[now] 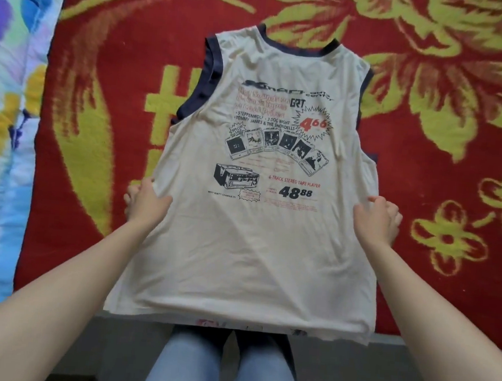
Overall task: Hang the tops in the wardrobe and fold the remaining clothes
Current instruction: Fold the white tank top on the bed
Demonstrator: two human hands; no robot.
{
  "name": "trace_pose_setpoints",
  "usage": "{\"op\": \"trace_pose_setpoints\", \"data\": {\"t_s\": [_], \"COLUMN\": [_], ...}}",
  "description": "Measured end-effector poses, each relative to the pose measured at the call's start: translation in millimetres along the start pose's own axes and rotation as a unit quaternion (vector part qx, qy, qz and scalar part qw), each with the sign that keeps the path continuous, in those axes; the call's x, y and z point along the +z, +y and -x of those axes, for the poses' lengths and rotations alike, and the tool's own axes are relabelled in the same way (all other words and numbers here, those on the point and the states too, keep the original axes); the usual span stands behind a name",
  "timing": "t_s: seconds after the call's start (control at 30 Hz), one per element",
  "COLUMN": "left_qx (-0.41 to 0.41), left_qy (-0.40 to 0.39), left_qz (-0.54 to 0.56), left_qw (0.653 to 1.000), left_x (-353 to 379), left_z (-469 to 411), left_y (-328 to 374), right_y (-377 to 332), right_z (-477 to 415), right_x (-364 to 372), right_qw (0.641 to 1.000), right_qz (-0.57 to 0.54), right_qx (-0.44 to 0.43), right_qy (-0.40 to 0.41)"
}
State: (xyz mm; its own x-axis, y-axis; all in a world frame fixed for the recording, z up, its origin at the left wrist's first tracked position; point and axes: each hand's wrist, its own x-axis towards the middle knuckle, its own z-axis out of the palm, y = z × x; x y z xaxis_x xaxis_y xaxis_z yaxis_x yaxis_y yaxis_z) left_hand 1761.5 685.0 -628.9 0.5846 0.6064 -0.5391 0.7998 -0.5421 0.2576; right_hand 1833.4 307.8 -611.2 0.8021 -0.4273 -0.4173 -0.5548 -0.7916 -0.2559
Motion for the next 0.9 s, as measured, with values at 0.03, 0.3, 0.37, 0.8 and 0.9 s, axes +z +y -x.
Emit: {"op": "trace_pose_setpoints", "data": {"t_s": [0.03, 0.3, 0.37, 0.8, 0.9], "left_qx": [0.015, 0.085, 0.108, 0.247, 0.256], "left_qy": [0.0, 0.014, 0.02, 0.056, -0.009], "left_qz": [-0.012, -0.09, -0.089, -0.067, -0.054], "left_qw": [1.0, 0.992, 0.99, 0.965, 0.965], "left_x": [-2.4, -21.0, -19.8, -27.9, -26.4], "left_z": [-6.6, -81.1, -97.7, -243.7, -267.3], "left_y": [10.7, 100.6, 121.7, 262.6, 275.0], "right_y": [-10.5, -94.8, -115.2, -188.9, -178.7], "right_z": [-10.9, -99.7, -117.6, -285.8, -299.9], "right_x": [-3.5, -17.2, -15.1, -7.7, 3.8], "right_qw": [1.0, 0.972, 0.963, 0.969, 0.964], "right_qz": [0.01, 0.128, 0.143, 0.061, -0.082], "right_qx": [-0.023, -0.195, -0.226, -0.227, -0.241], "right_qy": [-0.002, -0.015, -0.016, -0.07, -0.075]}}
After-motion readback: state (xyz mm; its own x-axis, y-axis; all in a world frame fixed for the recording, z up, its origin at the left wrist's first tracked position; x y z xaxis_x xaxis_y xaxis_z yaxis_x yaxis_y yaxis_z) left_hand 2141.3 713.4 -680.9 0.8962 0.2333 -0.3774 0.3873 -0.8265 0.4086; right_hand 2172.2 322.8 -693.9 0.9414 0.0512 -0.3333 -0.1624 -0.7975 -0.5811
